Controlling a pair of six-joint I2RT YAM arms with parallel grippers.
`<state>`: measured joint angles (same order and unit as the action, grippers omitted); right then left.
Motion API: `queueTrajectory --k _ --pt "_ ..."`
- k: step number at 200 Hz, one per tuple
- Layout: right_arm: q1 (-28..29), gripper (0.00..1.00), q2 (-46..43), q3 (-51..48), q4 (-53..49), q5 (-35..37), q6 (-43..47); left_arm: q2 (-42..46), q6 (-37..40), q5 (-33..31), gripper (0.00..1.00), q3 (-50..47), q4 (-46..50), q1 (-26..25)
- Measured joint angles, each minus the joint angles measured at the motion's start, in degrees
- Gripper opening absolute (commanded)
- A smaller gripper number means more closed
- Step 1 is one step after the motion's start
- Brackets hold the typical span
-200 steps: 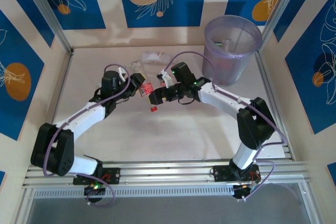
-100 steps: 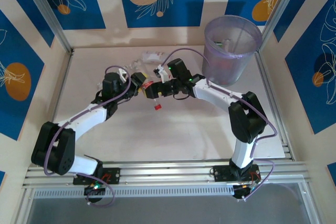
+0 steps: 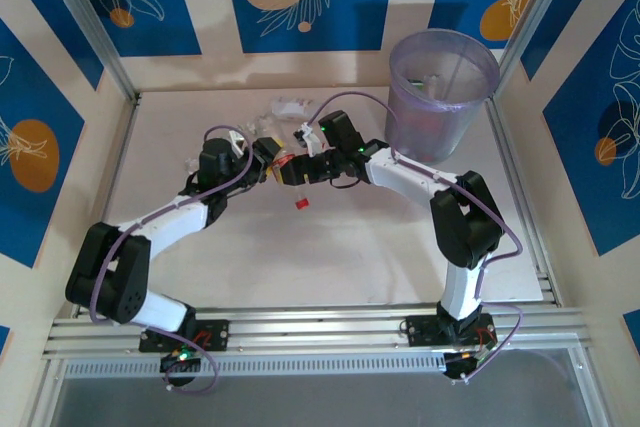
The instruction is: Put the plastic bottles in the bin
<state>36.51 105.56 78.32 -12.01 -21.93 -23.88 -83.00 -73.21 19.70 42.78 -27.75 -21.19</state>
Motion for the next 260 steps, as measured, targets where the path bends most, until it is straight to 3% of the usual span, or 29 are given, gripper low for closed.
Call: queueTrajectory --k 32,78,131,184,260 --pt "0.0 0.42 0.0 0.0 -0.4 0.1 0.2 0.0 0.3 -0.1 0.66 -0.2 0.0 0.0" --pt "0.0 0.41 0.0 0.7 -1.0 -0.1 0.4 2.3 1.8 -0.8 1.0 -0.7 1.6 -0.4" --pt "0.0 0.41 0.0 1.4 -2.4 1.2 0.9 5.5 4.5 -2.2 1.0 -1.2 5.1 -0.4" --pt "-1.6 0.4 -2.7 5.6 -13.1 7.1 5.7 10.9 8.3 -4.9 1.0 -3.4 12.7 1.3" --pt "-9.9 0.37 -12.6 24.0 -26.8 19.5 14.5 15.0 12.1 -11.6 1.0 -5.4 24.1 4.3"
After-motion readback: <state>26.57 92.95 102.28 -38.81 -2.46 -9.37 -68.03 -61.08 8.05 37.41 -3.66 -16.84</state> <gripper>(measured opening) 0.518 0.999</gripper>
